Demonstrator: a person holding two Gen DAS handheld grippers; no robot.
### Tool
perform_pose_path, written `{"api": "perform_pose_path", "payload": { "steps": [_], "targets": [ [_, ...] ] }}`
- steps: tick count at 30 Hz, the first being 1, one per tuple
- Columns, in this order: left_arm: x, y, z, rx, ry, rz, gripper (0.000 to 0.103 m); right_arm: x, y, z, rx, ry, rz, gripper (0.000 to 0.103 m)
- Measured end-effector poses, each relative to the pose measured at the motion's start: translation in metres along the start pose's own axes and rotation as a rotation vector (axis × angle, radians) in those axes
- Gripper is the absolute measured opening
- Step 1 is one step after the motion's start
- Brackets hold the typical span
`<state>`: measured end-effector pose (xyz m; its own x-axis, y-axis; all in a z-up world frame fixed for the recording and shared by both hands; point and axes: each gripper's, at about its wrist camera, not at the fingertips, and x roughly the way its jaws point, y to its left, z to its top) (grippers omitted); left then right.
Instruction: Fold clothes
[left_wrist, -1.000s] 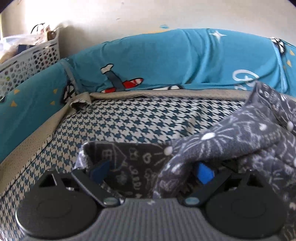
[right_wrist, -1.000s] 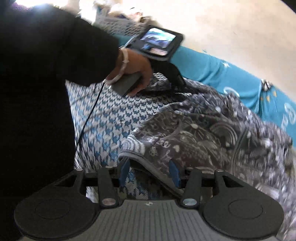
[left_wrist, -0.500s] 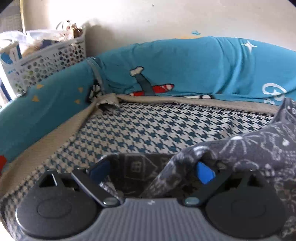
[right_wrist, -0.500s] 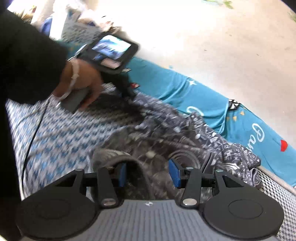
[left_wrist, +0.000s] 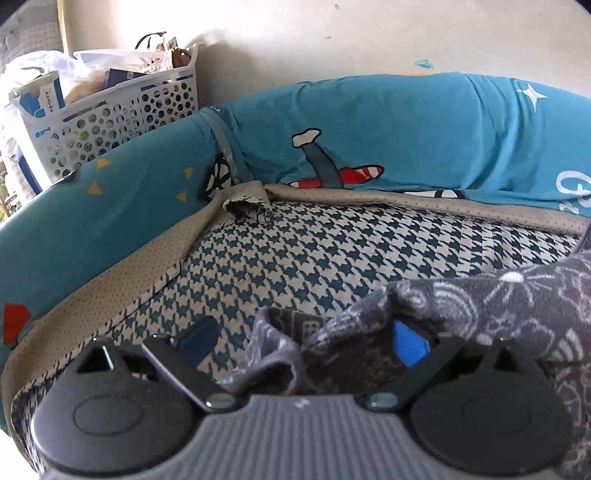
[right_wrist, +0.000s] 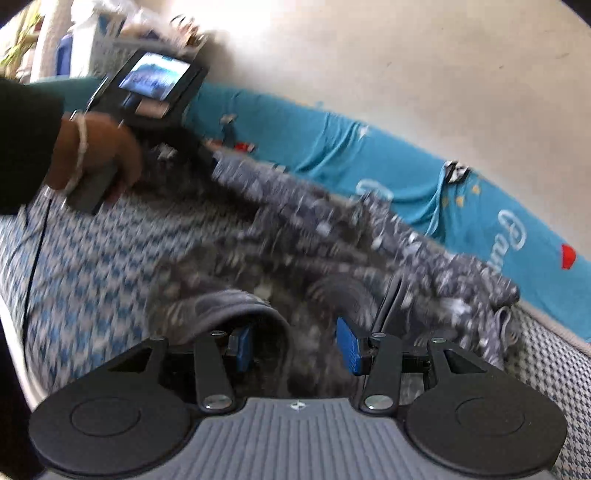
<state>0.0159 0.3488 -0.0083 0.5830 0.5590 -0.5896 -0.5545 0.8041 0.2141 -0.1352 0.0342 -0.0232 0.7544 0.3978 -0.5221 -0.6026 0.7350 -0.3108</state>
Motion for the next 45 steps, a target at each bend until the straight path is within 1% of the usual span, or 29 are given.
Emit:
{"api": "perform_pose_path", "payload": {
  "steps": [2,6,10,13,16,19,23,25,29,31,33,36,37,38,39,42,45],
  "targets": [
    [0.000,0.002,-0.001,-0.002,0.009,-0.005,0.101,-0.006,0.000,-0.006,-0.021,0.017,0.011,0.046],
    [-0.003,0.008,-0.003,-0.011,0.013,-0.023,0.103,-0.027,0.000,-0.013,-0.041,0.012,0.016,0.046],
    [-0.010,0.018,-0.003,-0.035,0.027,-0.077,0.103,-0.052,-0.006,-0.018,0.014,0.010,0.032,0.046],
    [-0.015,0.028,-0.004,-0.074,0.049,-0.123,0.103,-0.065,-0.009,-0.020,0.101,0.006,0.097,0.046],
    [-0.022,0.040,-0.007,-0.122,0.064,-0.152,0.103,-0.079,0.000,-0.024,0.129,-0.006,0.185,0.045],
    [-0.032,0.053,-0.009,-0.159,0.057,-0.167,0.103,-0.084,0.015,-0.024,0.093,-0.014,0.256,0.043],
    [-0.045,0.064,-0.011,-0.181,0.051,-0.182,0.103,-0.080,0.039,-0.025,0.048,-0.014,0.303,0.041],
    [-0.050,0.067,-0.011,-0.196,0.053,-0.207,0.103,-0.074,0.052,-0.027,-0.002,-0.016,0.291,0.039],
    [-0.060,0.065,-0.011,-0.200,0.049,-0.250,0.103,-0.053,0.072,-0.029,-0.105,-0.028,0.222,0.038],
    [-0.065,0.062,-0.011,-0.197,0.044,-0.267,0.103,-0.042,0.076,-0.031,-0.131,-0.028,0.181,0.031],
    [-0.069,0.059,-0.011,-0.191,0.040,-0.288,0.103,-0.033,0.076,-0.030,-0.130,-0.020,0.179,0.025],
    [-0.075,0.052,-0.011,-0.171,0.035,-0.322,0.103,-0.021,0.075,-0.028,-0.113,-0.016,0.178,0.022],
    [-0.076,0.049,-0.011,-0.157,0.033,-0.325,0.103,-0.019,0.075,-0.027,-0.106,-0.015,0.180,0.019],
    [-0.077,0.045,-0.011,-0.143,0.031,-0.328,0.103,-0.017,0.075,-0.026,-0.099,-0.011,0.186,0.013],
    [-0.078,0.042,-0.011,-0.129,0.029,-0.332,0.103,-0.016,0.074,-0.025,-0.094,-0.006,0.195,0.005],
    [-0.079,0.035,-0.011,-0.088,0.033,-0.362,0.103,-0.016,0.073,-0.022,-0.061,0.006,0.256,0.003],
    [-0.082,0.027,-0.012,-0.057,0.037,-0.385,0.103,-0.025,0.074,-0.018,-0.035,0.002,0.342,0.003]
  ]
}}
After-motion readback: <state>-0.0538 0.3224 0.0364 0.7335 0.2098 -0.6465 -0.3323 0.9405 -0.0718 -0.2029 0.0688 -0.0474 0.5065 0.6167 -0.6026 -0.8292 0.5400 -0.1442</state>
